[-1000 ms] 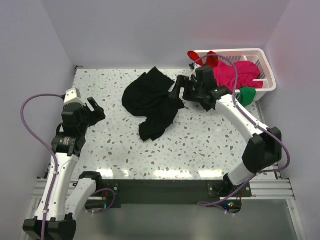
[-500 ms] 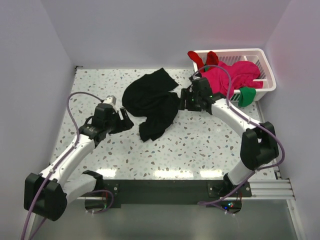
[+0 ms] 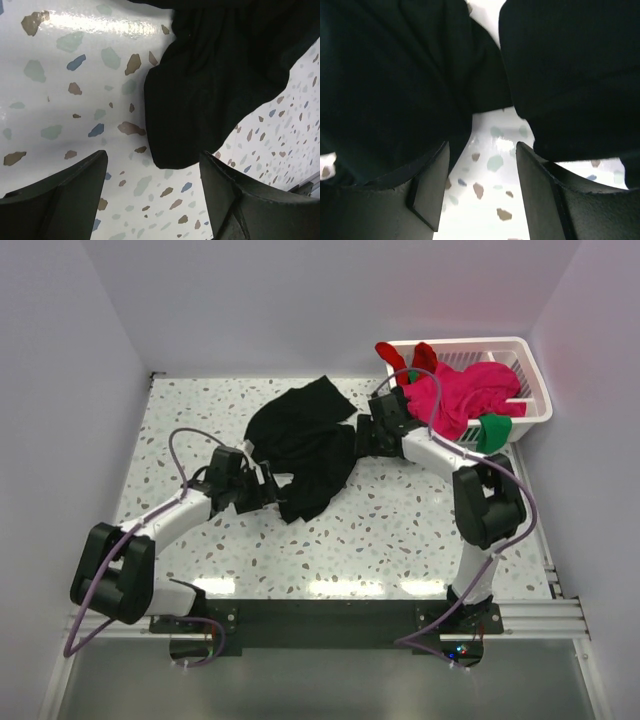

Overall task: Fold and stack the t-shirts
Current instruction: Flatten the tshirt out

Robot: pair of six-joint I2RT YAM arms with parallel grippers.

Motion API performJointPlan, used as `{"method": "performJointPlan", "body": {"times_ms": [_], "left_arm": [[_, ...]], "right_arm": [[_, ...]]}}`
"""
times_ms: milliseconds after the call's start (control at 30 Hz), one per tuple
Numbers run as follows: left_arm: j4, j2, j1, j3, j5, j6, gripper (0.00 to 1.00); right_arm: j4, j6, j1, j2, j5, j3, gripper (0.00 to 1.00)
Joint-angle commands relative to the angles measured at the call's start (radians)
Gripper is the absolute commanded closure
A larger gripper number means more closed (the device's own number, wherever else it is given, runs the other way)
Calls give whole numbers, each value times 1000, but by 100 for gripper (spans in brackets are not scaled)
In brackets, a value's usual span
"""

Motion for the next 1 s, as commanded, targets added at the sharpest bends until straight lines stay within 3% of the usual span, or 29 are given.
{"method": "performJointPlan", "body": {"times_ms": [0, 300, 733, 867, 967], "left_arm": [[62, 72, -6, 69, 54, 13, 22], [49, 217, -6, 152, 114, 50, 33], [59, 316, -6, 192, 163, 55, 42], [91, 316, -6, 186, 180, 41, 53], [111, 312, -6, 187, 197, 35, 69]], "right_arm": [[78, 19, -1, 29, 63, 43, 40], [109, 38, 3, 138, 136, 105, 44], [26, 64, 3, 235, 172, 191, 51], [12, 88, 2, 224, 190, 155, 53], [20, 99, 3, 224, 160, 124, 55]]}}
